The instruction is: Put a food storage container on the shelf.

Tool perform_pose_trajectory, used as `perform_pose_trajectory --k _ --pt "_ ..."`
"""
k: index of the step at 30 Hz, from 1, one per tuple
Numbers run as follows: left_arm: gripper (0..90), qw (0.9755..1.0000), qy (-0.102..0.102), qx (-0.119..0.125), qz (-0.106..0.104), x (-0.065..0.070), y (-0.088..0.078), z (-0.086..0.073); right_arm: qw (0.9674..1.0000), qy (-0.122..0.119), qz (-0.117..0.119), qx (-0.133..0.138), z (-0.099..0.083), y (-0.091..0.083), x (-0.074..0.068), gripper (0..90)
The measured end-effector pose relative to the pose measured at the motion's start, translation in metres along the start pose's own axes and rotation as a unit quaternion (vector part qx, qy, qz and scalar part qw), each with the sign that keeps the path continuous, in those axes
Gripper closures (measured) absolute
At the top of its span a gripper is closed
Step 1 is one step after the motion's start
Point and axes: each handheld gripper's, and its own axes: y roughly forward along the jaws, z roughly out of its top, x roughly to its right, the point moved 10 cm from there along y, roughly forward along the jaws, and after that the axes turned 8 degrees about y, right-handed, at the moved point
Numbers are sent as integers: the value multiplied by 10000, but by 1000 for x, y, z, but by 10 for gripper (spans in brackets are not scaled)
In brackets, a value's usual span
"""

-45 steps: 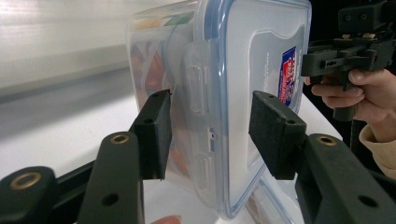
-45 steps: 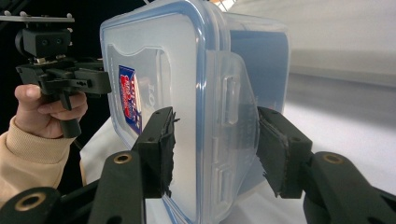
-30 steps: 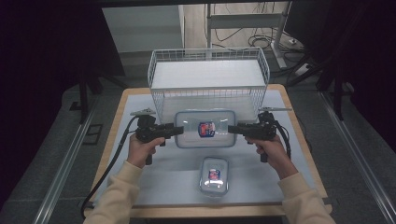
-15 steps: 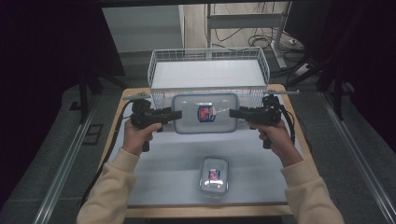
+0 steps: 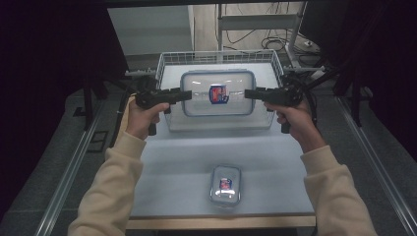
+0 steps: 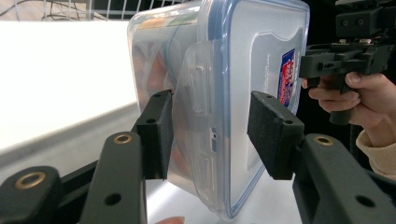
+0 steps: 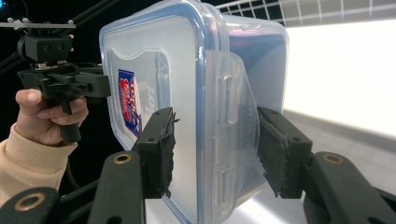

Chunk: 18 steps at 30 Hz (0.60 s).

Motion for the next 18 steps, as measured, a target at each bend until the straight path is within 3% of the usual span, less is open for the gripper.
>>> perform_pose_trajectory --k 3,9,14,18 --pt "518 10000 -78 -12 -31 -11 6 15 10000 35 -69 -33 18 4 4 492" --pt "517 9998 -182 -52 -59 -29 17 31 9999 101 -118 -73 45 12 16 492" --pt "516 9995 -281 -81 -72 -43 25 35 9996 193 -169 -152 54 19 25 491" --pt "511 9989 -383 -240 -78 -54 34 34 9990 343 -195 -223 59 27 37 491"
